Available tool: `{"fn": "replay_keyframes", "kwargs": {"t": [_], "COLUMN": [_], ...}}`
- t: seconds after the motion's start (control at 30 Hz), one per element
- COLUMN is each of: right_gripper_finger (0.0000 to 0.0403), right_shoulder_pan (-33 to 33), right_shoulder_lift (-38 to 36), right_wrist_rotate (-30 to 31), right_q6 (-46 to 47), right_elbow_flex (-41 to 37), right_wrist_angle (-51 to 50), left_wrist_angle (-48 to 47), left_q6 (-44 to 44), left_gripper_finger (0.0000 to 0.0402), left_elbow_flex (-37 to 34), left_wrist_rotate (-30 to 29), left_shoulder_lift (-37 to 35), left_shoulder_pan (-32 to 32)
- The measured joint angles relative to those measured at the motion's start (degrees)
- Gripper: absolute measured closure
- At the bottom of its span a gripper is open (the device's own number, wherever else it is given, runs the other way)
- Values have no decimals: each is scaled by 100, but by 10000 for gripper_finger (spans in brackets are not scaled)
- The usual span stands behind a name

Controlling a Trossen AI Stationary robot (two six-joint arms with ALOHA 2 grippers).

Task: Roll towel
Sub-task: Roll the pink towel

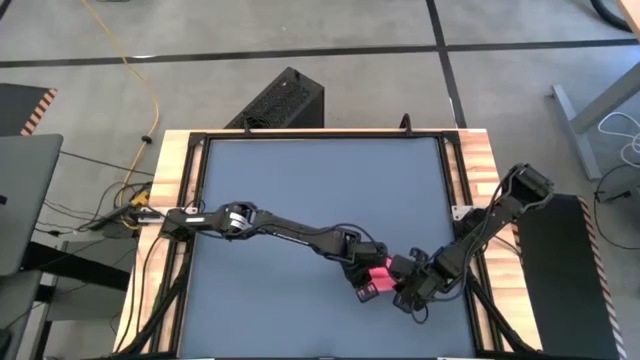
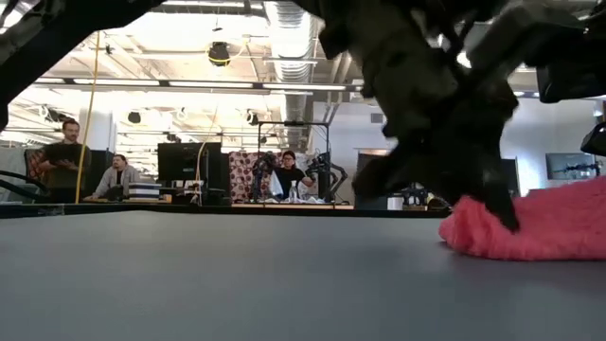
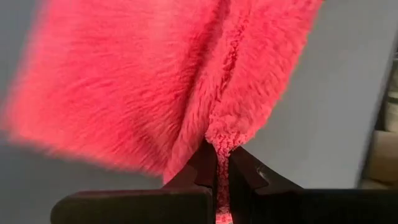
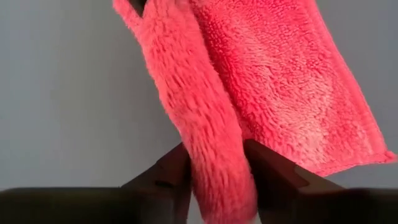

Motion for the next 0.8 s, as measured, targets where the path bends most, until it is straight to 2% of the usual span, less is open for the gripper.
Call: {"fn": "replay_keyframes", "kwargs": {"t": [0.1, 0.37, 0.57, 0.7, 0.8], "right_gripper_finger": [211, 218, 221, 219, 220], "right_shoulder_pan": [4, 185, 483, 617, 811], "right_shoulder_lift": [0, -4, -3, -4, -2], "right_wrist_rotate": [45, 228, 1008, 1193, 1593], "right_q6": [85, 91, 383, 406, 369], "right_elbow_flex": [111, 434, 796, 1026, 1197], "right_wrist_angle": [-258, -903, -1653, -2251, -2376], "left_wrist_angle": [162, 202, 189, 182, 190], "left_q6": [-111, 56, 39, 58, 44], "left_gripper_finger": [401, 401, 401, 401, 401], "left_elbow_flex": [14, 5, 3, 3, 3], "left_wrist_rotate": [391, -32, -223, -229, -210], "left_shoulder_lift": [178, 179, 148, 146, 146], "left_shoulder_pan": [31, 25, 111, 105, 108]}}
